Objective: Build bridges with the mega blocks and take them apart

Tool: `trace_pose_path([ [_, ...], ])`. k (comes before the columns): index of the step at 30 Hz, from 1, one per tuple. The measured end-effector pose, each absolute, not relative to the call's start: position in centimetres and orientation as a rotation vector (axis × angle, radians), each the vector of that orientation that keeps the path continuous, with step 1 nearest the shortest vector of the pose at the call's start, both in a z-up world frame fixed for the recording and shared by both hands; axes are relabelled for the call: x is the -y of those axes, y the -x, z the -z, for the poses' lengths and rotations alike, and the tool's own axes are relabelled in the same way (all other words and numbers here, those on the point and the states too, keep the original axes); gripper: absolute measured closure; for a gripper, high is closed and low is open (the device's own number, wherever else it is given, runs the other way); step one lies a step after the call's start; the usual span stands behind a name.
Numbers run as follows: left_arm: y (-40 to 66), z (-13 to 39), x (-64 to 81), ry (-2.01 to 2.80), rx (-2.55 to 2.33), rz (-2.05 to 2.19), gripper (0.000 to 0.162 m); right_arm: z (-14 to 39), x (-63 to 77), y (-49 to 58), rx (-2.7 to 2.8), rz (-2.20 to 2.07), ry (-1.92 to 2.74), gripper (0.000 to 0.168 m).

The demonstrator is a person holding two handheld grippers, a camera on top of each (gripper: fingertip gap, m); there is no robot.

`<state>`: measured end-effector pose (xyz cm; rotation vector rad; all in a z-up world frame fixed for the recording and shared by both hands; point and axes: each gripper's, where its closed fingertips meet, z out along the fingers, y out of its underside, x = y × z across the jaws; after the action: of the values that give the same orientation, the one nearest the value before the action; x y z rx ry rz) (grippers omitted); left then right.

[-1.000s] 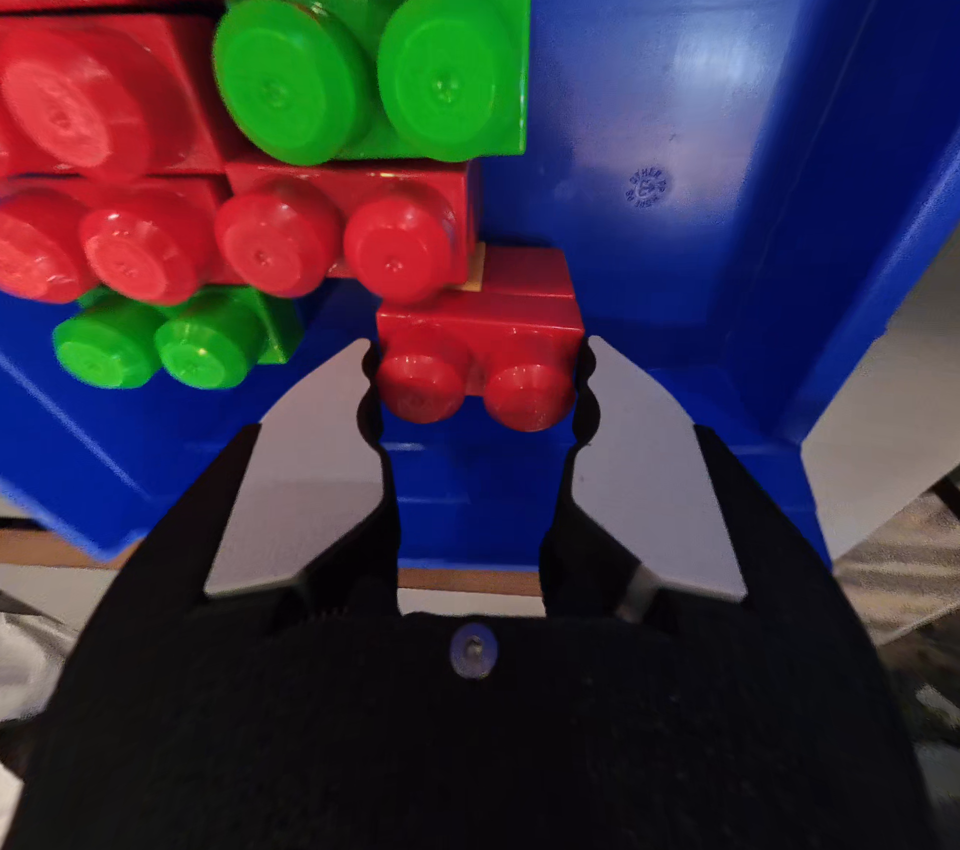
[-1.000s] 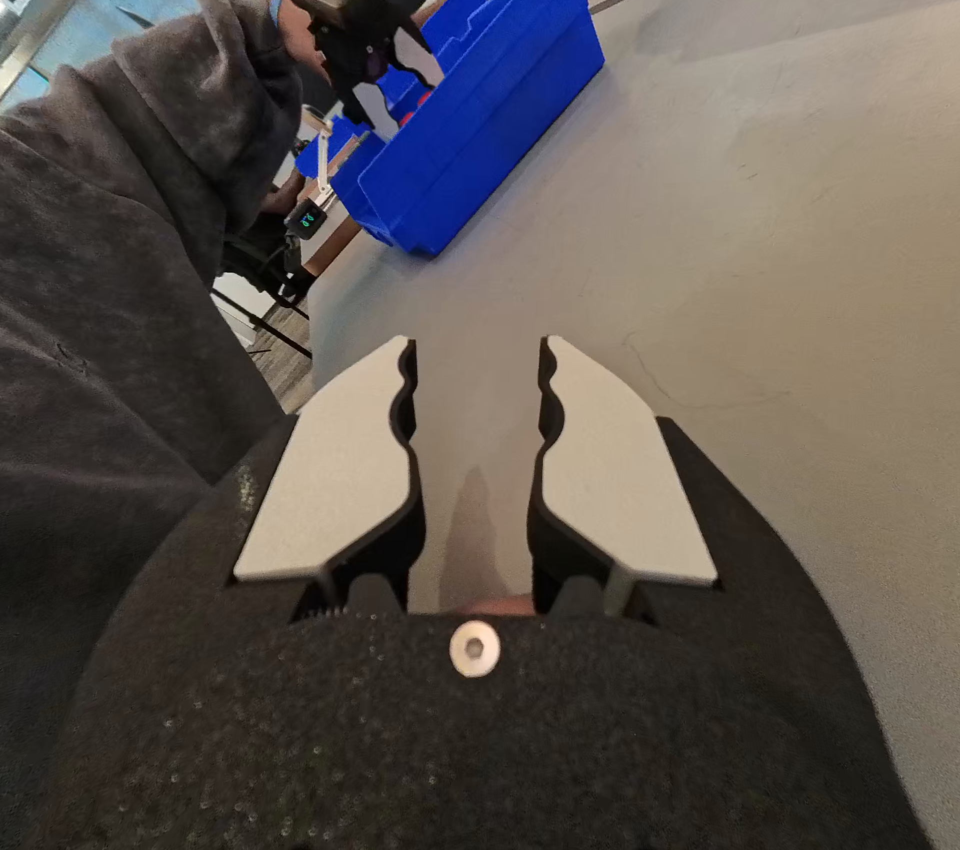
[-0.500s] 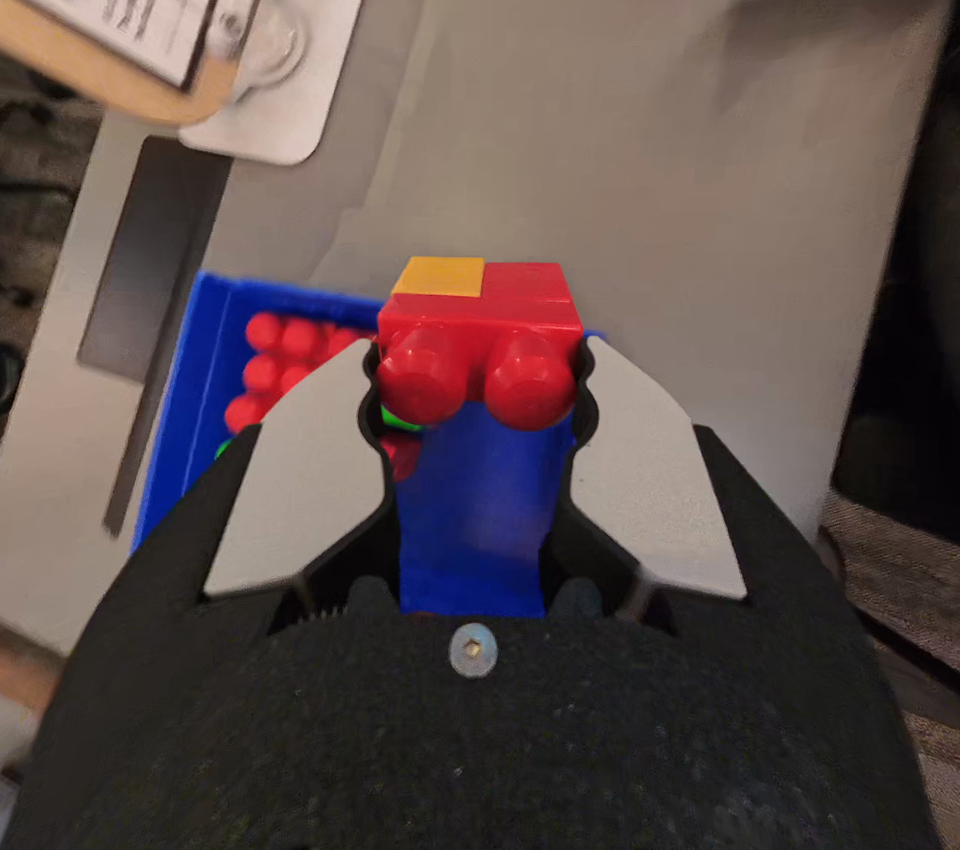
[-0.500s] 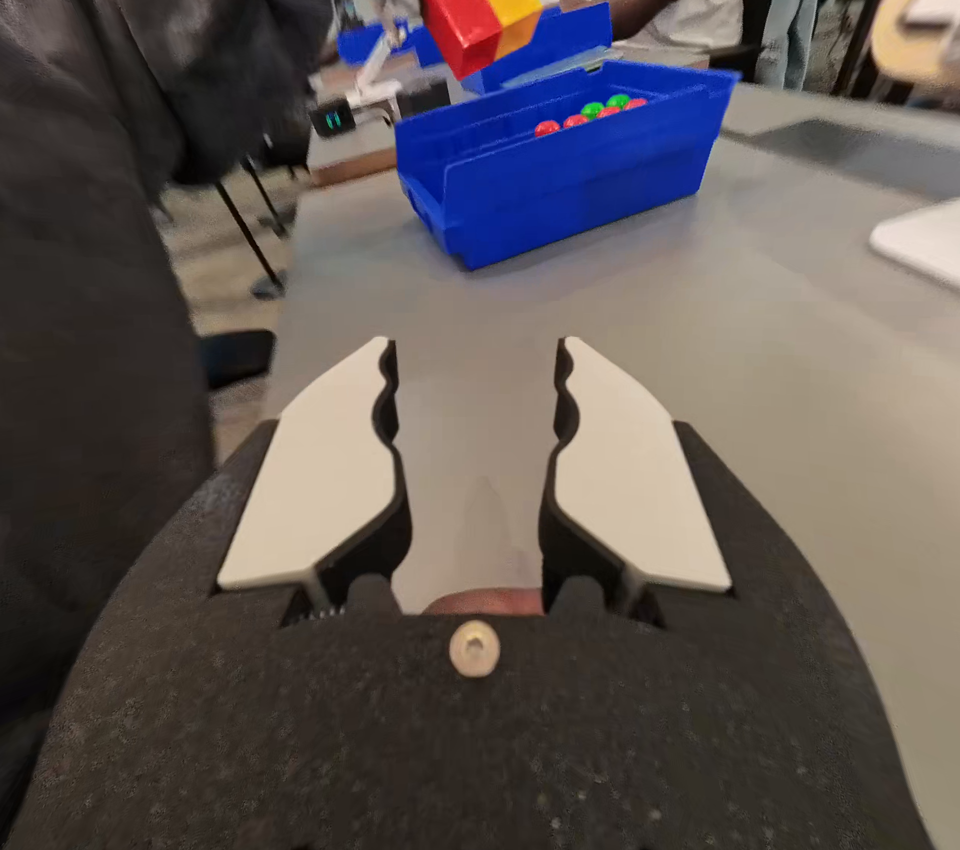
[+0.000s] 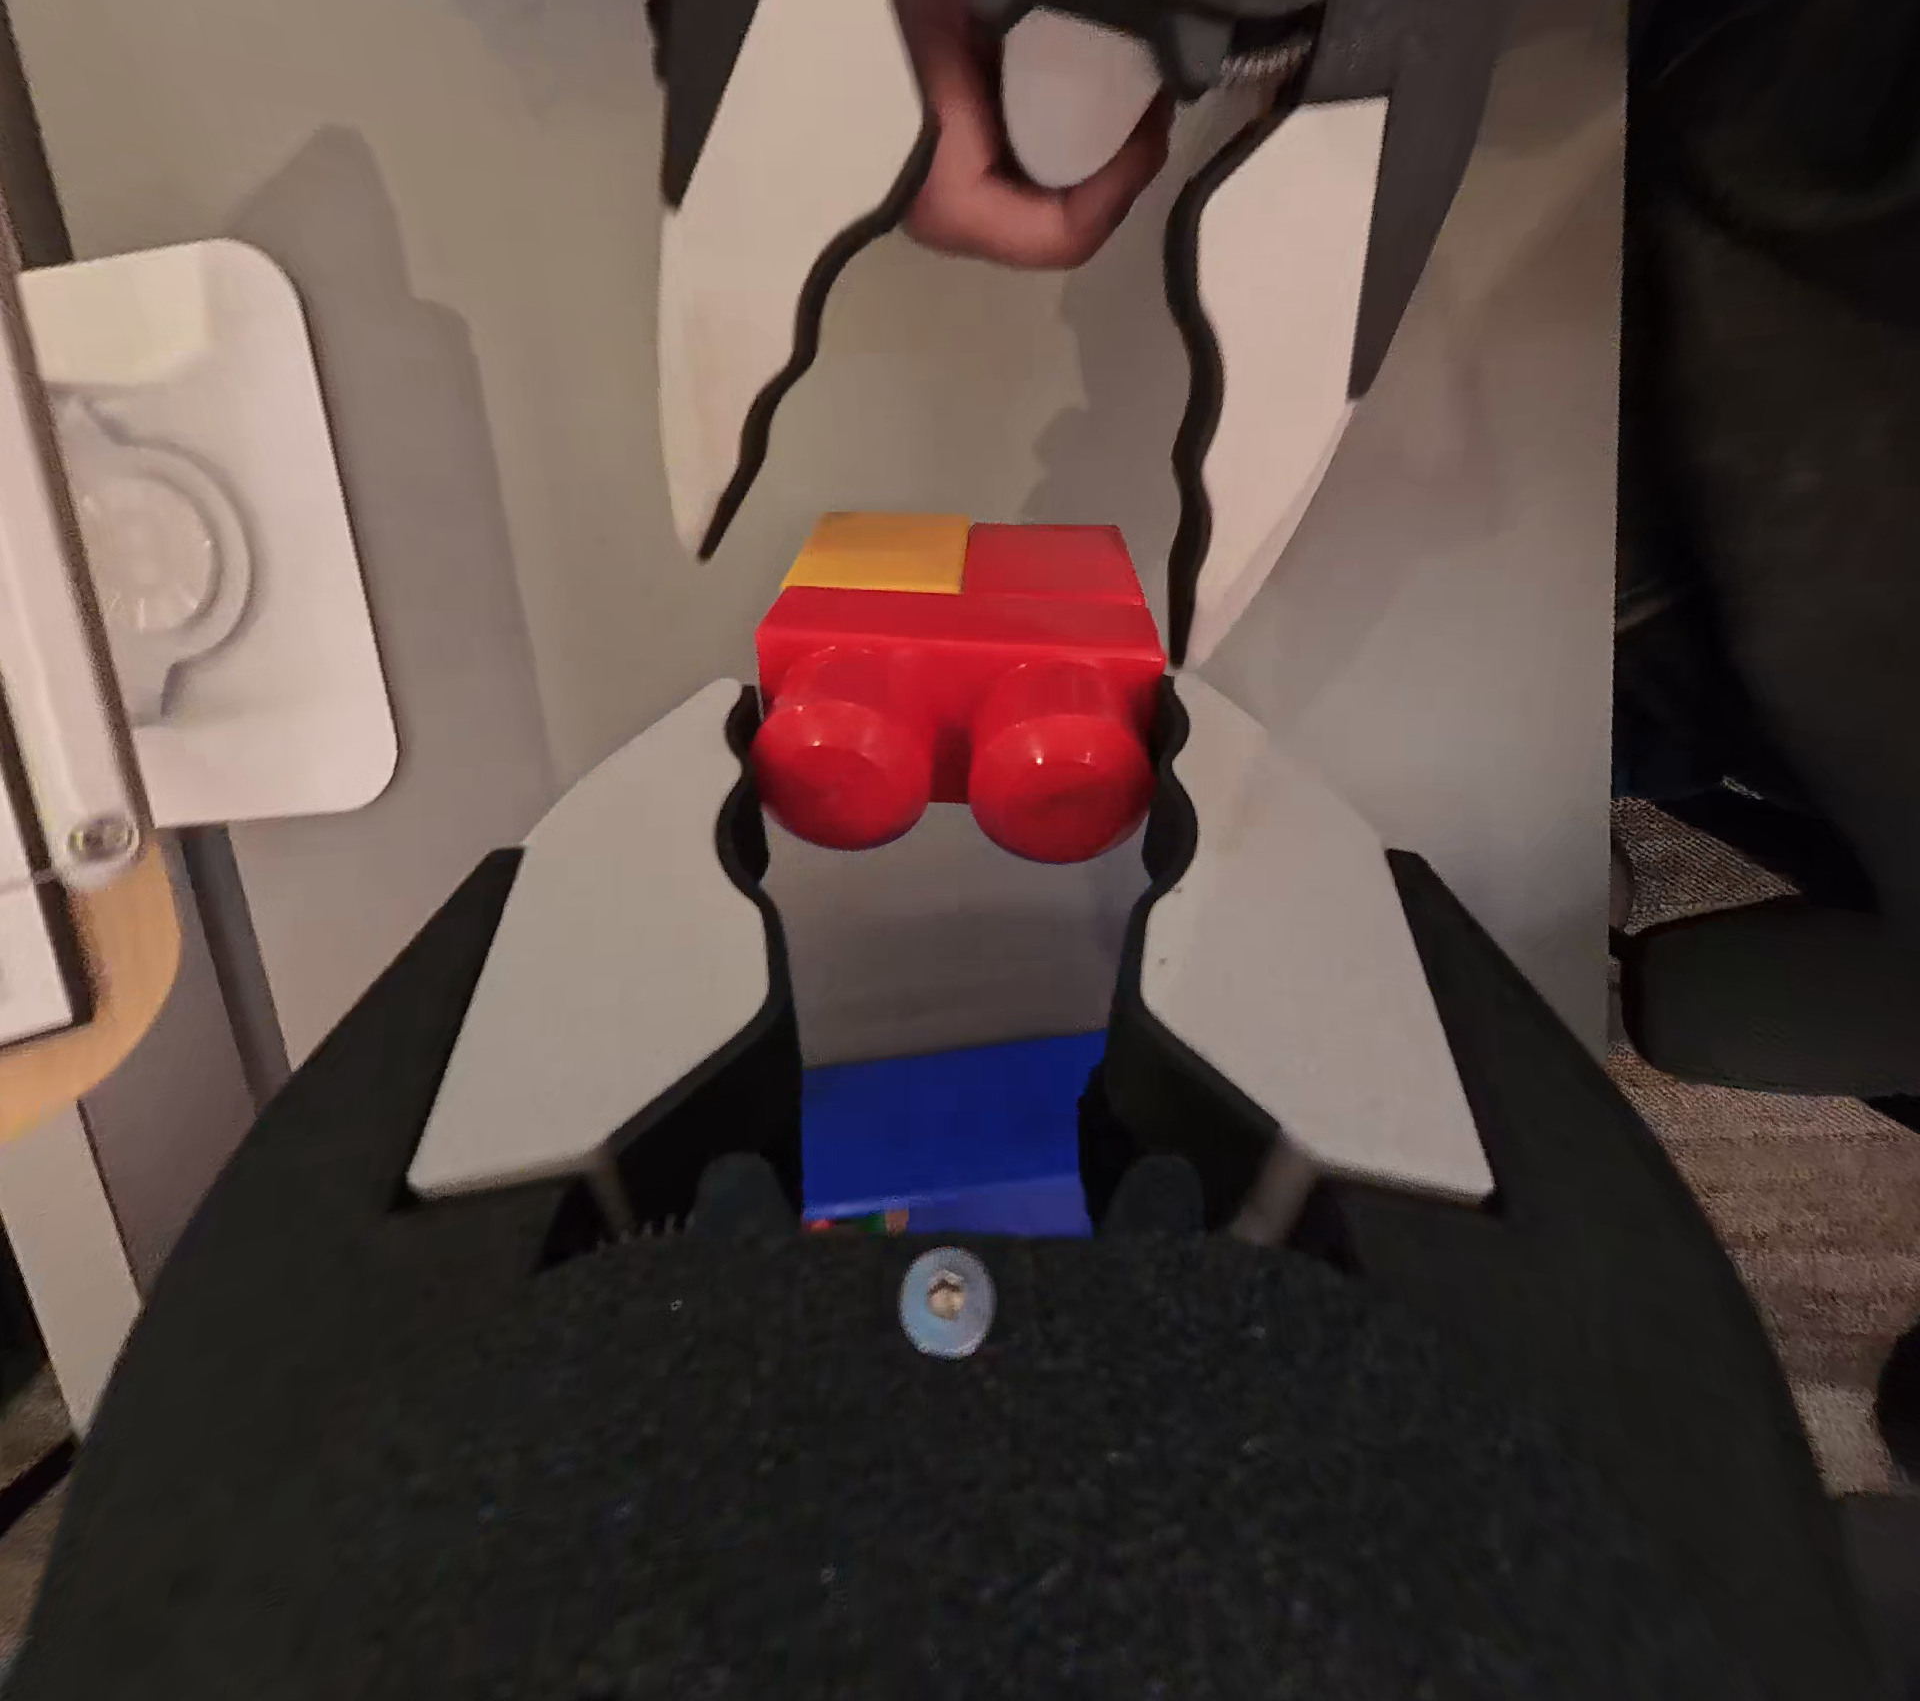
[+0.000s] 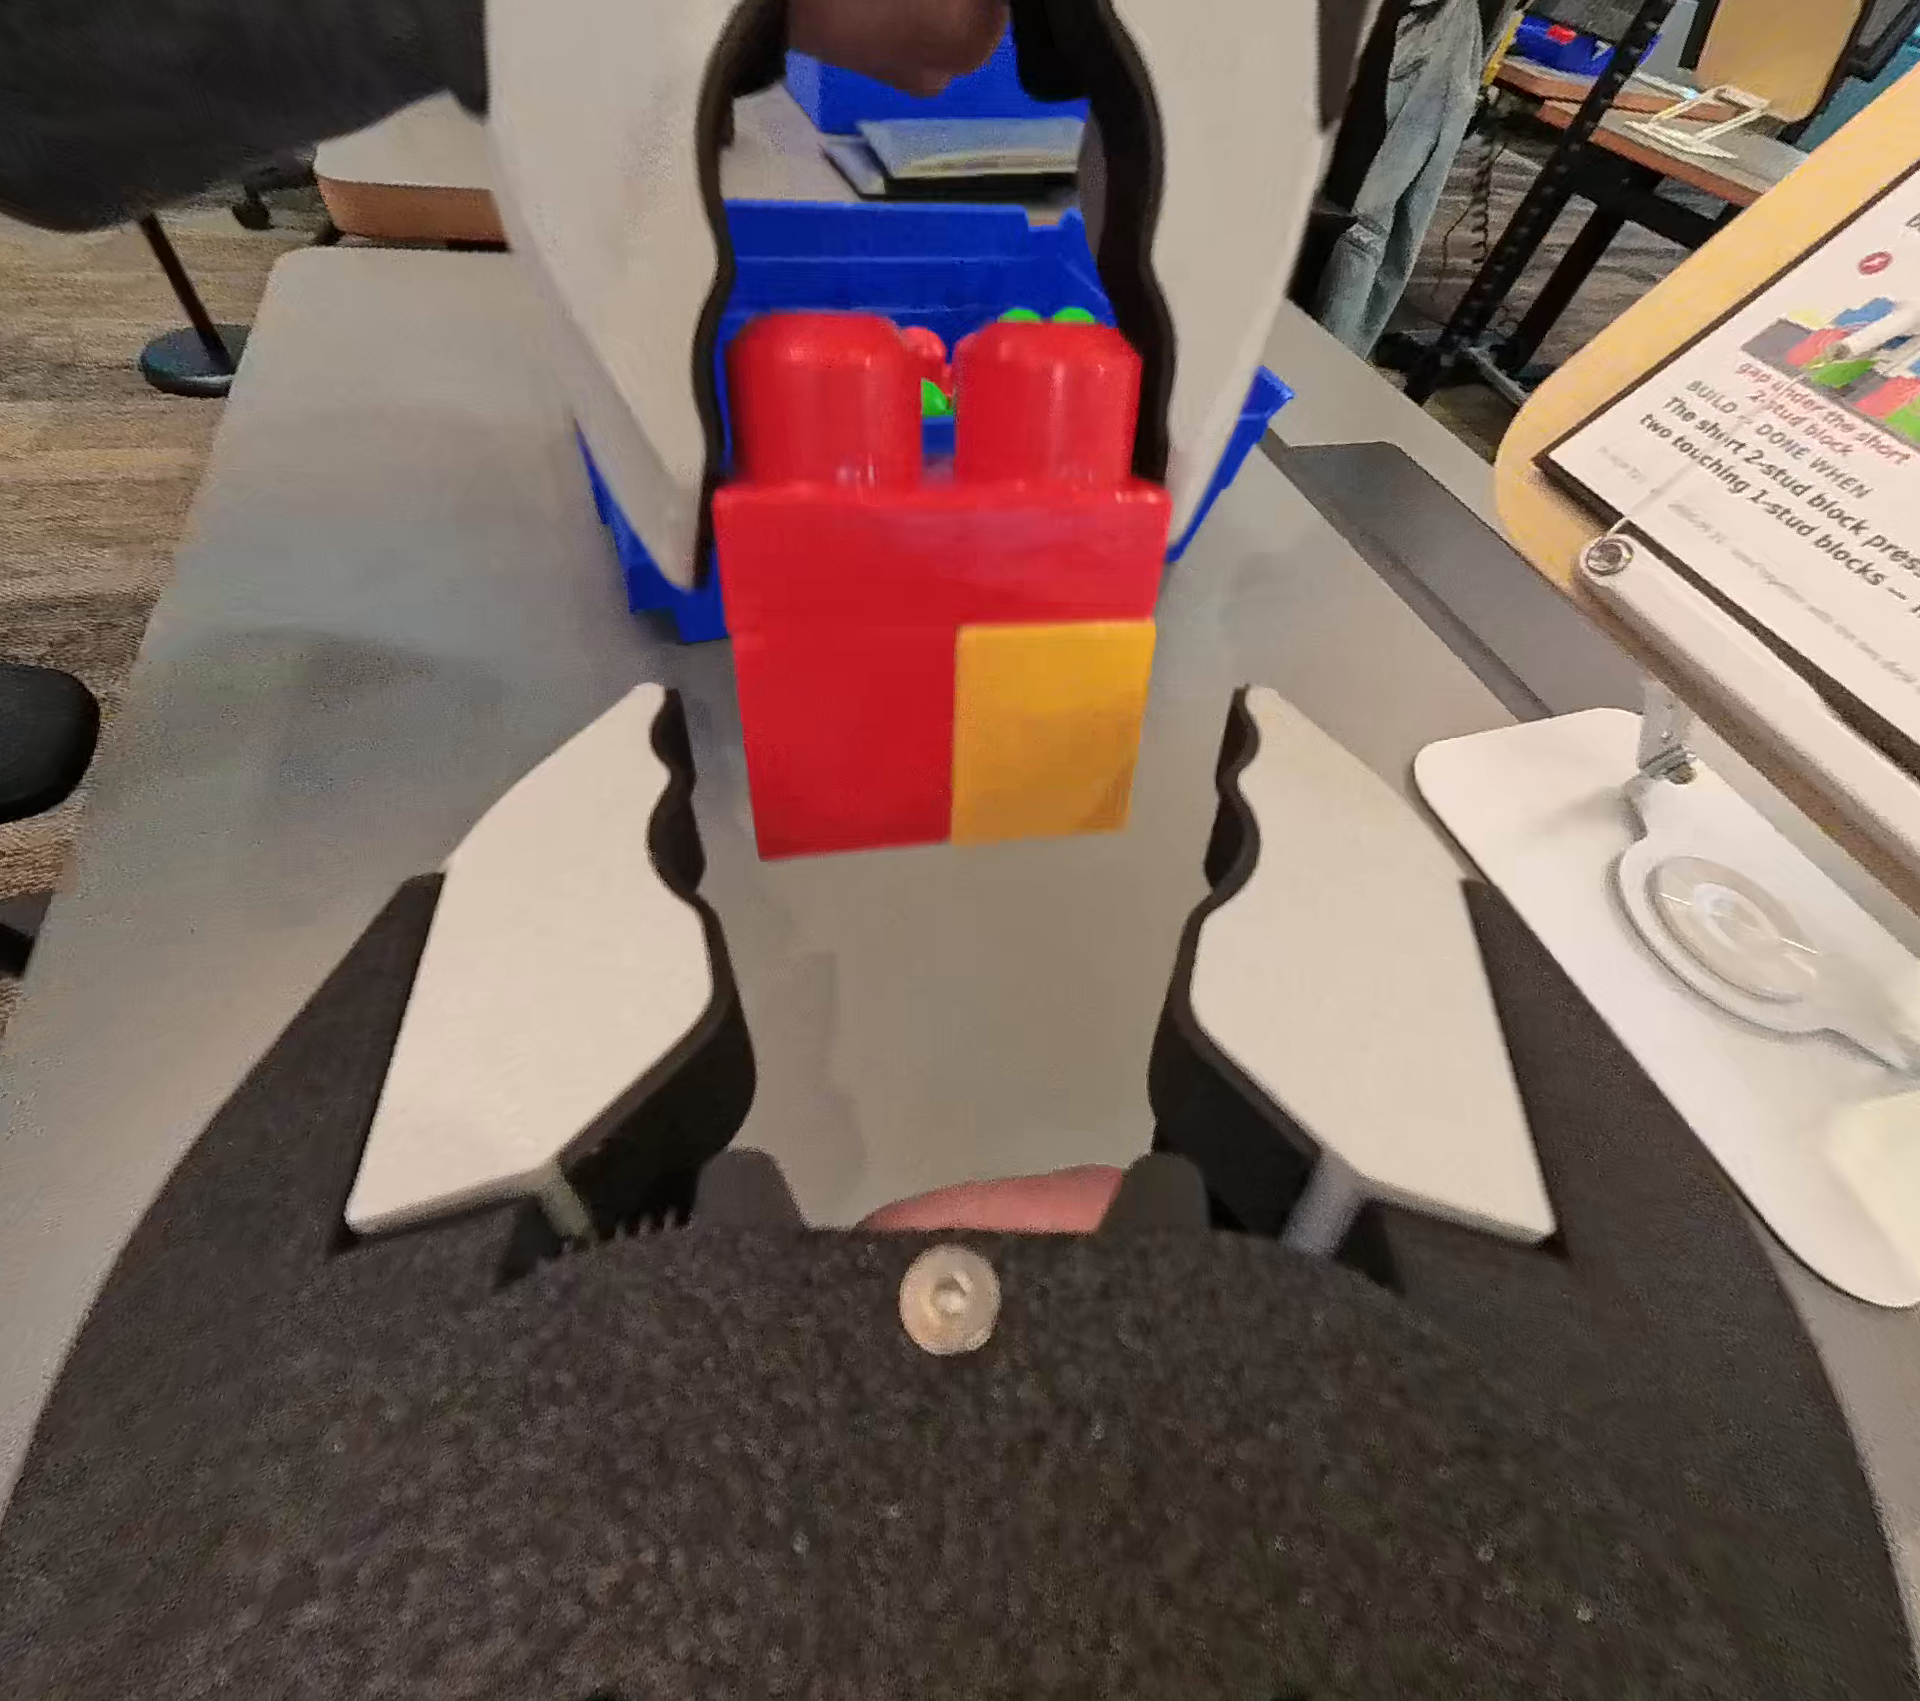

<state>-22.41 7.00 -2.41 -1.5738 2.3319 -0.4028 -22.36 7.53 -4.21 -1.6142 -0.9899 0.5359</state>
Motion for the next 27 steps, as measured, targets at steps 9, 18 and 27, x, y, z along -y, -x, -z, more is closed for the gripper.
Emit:
trace_pose_path([
  [9, 18.2, 3.5, -6.2, 1.495, -2.407, 0.383, 0.092, 6.6, -8.0, 20.1, 0.994, -0.493, 1.686, 0.082],
  [18, 17.6, 4.0, -6.1, 1.493, -2.407, 0.414, 0.093, 7.4, -7.9, 19.5, 1.017, -0.498, 1.7, 0.083],
  [27, 18.1, 4.7, -6.0, 1.504, -2.378, 0.452, 0.093, 8.3, -7.8, 19.7, 1.054, -0.489, 1.732, 0.084],
])
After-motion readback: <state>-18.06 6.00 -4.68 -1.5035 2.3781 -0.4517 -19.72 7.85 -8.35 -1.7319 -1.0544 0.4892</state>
